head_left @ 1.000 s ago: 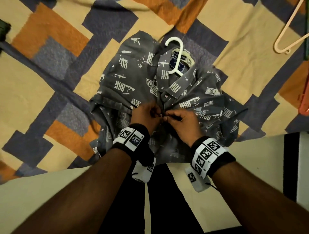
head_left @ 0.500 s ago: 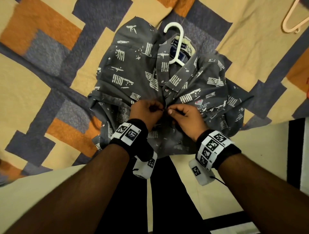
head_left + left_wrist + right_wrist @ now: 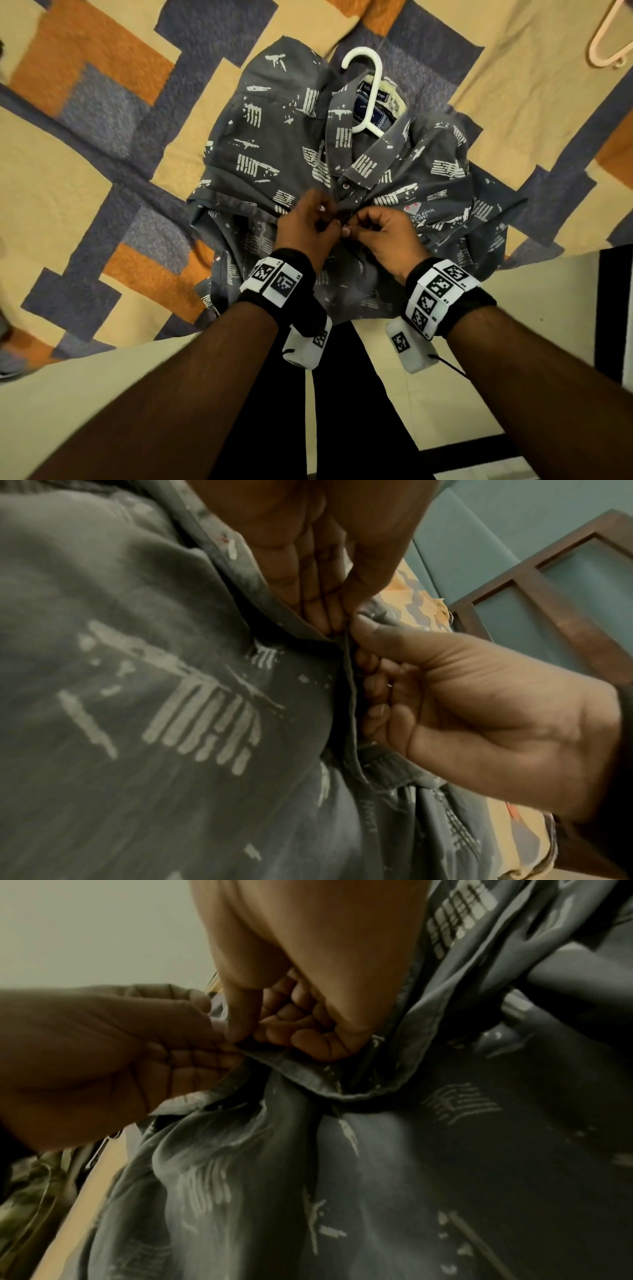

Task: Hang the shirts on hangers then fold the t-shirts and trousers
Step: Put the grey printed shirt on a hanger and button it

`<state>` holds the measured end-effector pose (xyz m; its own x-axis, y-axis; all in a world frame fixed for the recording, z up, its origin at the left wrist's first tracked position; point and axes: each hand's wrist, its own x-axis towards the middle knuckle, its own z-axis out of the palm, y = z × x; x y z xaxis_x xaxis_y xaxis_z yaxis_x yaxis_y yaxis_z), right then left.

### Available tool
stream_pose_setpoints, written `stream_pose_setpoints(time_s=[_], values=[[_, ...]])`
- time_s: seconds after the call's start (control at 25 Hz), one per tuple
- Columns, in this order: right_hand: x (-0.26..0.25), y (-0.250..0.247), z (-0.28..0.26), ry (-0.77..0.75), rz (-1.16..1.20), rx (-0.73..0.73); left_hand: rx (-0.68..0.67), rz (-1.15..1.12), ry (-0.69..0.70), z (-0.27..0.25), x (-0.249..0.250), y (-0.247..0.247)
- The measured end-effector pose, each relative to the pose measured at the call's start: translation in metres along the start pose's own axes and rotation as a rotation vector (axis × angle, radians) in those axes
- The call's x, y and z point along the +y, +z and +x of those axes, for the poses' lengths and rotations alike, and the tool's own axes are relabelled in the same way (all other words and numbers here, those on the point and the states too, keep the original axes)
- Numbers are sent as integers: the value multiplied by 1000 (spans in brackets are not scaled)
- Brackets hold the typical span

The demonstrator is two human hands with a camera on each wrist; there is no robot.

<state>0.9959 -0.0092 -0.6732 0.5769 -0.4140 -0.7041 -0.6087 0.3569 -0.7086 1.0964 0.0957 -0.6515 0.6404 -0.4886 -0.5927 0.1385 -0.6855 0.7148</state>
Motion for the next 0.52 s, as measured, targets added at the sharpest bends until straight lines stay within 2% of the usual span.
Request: stream_pose_setpoints(time_s=[0.08,0.16,0.28,0.32,0.36,0.44,0.52], values=[[-5,-3,1,15,28,-41,-2,1,60,1,-1,0],[-8,-5,3,23,32,-63,13,42,61,2,-1,2],[-9,-7,4,-19,-22,-34,15,109,72,6,0,-2],[-8,-9,4,-46,-61,-27,-29,243,114,8,-3,-7],[-5,-11,2,-80,-139,-34,-82,472,151,11,-9,-14],[5,-20,-3,-180,-533,-79,-163,878,174,16,-23,-33],[16,-27,-11,-288,-1093,-118,-177,930,250,17,-31,-54]])
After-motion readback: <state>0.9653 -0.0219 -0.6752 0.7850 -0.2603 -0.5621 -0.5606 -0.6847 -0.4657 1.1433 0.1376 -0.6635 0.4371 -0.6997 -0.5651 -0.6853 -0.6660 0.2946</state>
